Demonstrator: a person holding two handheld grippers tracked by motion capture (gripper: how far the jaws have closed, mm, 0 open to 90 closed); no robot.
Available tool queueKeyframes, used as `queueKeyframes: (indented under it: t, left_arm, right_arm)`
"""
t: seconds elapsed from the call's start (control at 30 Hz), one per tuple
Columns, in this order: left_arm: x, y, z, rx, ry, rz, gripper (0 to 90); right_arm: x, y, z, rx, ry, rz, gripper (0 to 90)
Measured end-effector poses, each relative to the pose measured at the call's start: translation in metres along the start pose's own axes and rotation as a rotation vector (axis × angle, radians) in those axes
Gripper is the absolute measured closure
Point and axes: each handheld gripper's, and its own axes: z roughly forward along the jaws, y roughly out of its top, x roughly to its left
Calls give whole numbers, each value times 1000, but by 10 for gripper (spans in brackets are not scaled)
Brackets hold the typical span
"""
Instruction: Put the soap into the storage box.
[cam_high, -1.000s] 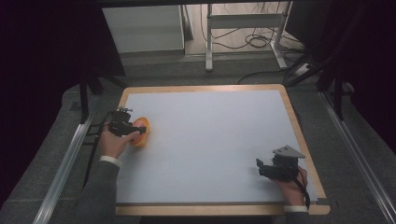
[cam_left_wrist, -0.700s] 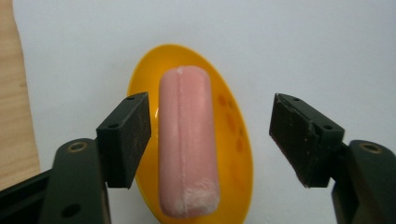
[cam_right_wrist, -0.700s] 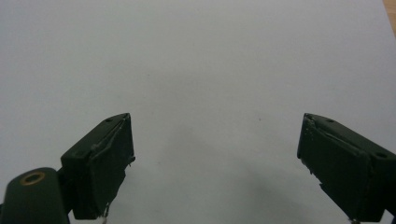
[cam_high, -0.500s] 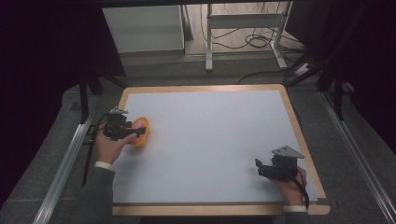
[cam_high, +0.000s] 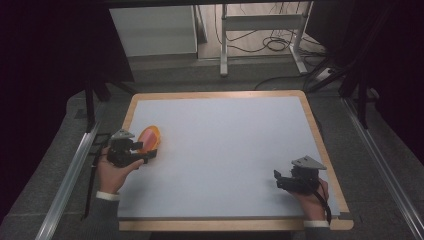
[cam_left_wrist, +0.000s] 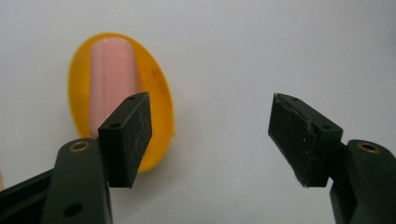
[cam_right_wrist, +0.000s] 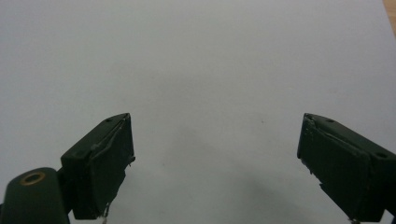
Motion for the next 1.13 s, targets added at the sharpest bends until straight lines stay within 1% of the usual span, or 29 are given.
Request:
queueKeyframes:
  t: [0.07, 0.1, 0.13, 0.2, 0.27, 0.3, 0.33, 0.4, 0.43, 0.47, 0.5, 0.53, 0.57, 0.73, 0.77, 0.87, 1.03, 1.13]
  left_arm:
    - [-3, -6, -1, 0, -10, 1, 307]
    - [-7, -13, -1, 7, -13, 7, 307]
    - [-7, -13, -1, 7, -13, 7, 306]
    - [-9, -20, 0, 11, -15, 6, 306]
    - [-11, -27, 2, 23, -17, 13, 303]
    - [-11, -35, 3, 25, -21, 7, 302]
    - [-11, -35, 3, 25, -21, 7, 300]
    - [-11, -43, 5, 26, -23, -4, 298]
    - [-9, -50, 7, 32, -27, -14, 297]
    - [-9, -50, 7, 32, -27, -14, 295]
    - [-9, -53, 8, 33, -22, -20, 293]
    - [-9, -54, 9, 38, -23, -18, 293]
    - [-8, -55, 11, 56, -23, -10, 280]
    - [-8, -59, 13, 60, -20, -7, 266]
    - [-8, -61, 15, 72, -17, -4, 266]
    - [-7, -62, 15, 80, -10, 2, 260]
    - [-8, -63, 14, 78, -9, 7, 248]
    - [-8, -64, 14, 73, -11, 2, 244]
  right_arm:
    - [0, 0, 0, 1, -1, -2, 104]
    - [0, 0, 0, 2, -1, -3, 104]
    - [0, 0, 0, 3, -1, -3, 104]
    - [0, 0, 0, 3, -1, -3, 104]
    - [0, 0, 1, 3, -1, -5, 104]
    - [0, -1, 1, 4, -2, -6, 104]
    - [0, -1, 1, 4, -2, -6, 104]
    - [0, -1, 1, 5, 0, -5, 104]
    - [0, -1, 2, 6, 0, -6, 104]
    - [0, -1, 2, 6, 0, -6, 104]
    - [1, -1, 2, 7, -1, -8, 104]
    - [1, -1, 2, 7, -1, -8, 104]
    - [1, -1, 3, 8, -2, -7, 104]
    - [0, -2, 3, 11, -2, -6, 104]
    - [0, -2, 4, 9, -5, -5, 105]
    - [0, -2, 4, 12, -5, -7, 105]
    - [1, -2, 5, 11, -3, -11, 104]
    - [1, -2, 5, 12, -3, -13, 104]
